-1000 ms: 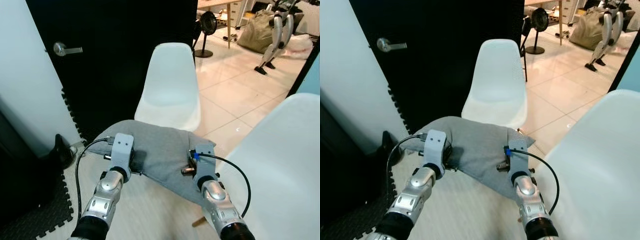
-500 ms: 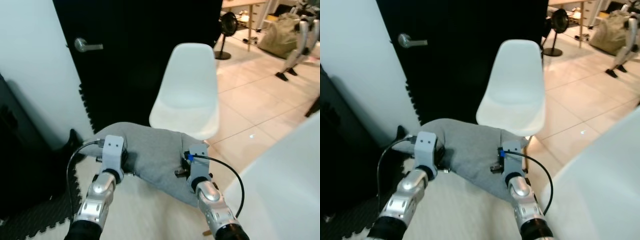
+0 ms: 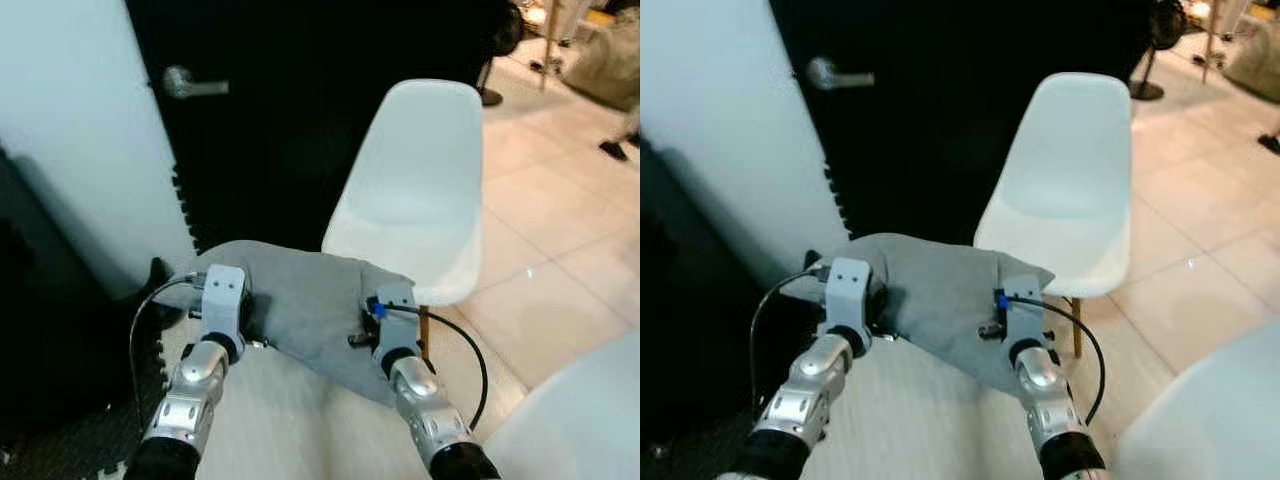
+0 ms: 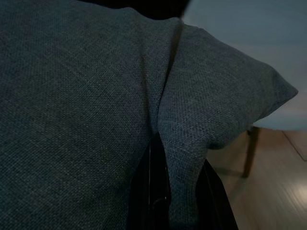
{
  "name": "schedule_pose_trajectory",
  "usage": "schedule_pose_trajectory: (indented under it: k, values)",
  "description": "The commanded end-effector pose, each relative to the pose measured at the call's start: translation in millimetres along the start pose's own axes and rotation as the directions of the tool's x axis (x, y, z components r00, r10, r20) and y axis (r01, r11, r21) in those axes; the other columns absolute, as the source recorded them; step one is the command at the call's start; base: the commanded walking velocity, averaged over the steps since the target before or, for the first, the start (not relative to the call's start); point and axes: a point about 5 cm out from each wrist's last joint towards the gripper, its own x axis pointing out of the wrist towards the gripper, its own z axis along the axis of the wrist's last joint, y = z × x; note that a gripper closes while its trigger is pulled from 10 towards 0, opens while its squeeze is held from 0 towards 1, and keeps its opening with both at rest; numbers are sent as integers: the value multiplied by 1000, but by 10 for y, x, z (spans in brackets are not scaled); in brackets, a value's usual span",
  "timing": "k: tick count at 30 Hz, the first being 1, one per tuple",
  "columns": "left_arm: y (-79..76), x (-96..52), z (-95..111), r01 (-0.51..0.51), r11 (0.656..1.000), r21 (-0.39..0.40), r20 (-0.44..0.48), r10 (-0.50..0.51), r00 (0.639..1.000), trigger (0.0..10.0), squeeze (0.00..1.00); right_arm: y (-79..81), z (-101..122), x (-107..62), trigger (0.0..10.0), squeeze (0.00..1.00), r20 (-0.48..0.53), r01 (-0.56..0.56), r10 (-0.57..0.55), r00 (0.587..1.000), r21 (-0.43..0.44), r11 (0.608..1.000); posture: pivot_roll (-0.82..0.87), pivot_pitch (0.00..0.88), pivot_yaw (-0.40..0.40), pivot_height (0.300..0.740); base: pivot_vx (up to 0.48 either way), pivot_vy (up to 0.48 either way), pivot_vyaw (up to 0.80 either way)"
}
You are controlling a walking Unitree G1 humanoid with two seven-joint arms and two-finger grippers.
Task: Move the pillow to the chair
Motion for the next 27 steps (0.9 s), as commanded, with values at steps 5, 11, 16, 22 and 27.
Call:
schedule_pose_trajectory:
  k: [5, 11, 16, 22, 27]
  values:
    - [-121, 36, 53, 64, 998, 20, 13, -65, 998, 10000, 0, -19, 67, 13, 10000, 0, 33, 23, -23, 999, 0, 1000, 15, 53, 83, 740, 301, 0, -415]
    - [-126, 45, 65, 74, 997, 22, 15, -74, 997, 10000, 0, -49, 51, 8, 10000, 0, 24, 45, -45, 999, 0, 999, 12, 46, 92, 740, 299, 0, -201]
    - [-130, 49, 69, 80, 996, 24, 16, -81, 997, 10000, 0, -59, 37, -3, 10000, 0, 21, 50, -50, 999, 8, 999, 8, 40, 97, 740, 302, 0, -480]
    - [-140, 58, 74, 86, 996, 29, 17, -87, 996, 10000, 0, -48, 15, -7, 10000, 0, 12, 44, -44, 999, -18, 999, 8, 33, 98, 740, 304, 0, 0]
    - [-132, 56, 74, 85, 996, 27, 17, -85, 996, 10000, 0, -36, 28, 1, 10000, 0, 18, 42, -41, 999, -13, 999, 13, 35, 93, 740, 302, 0, 0]
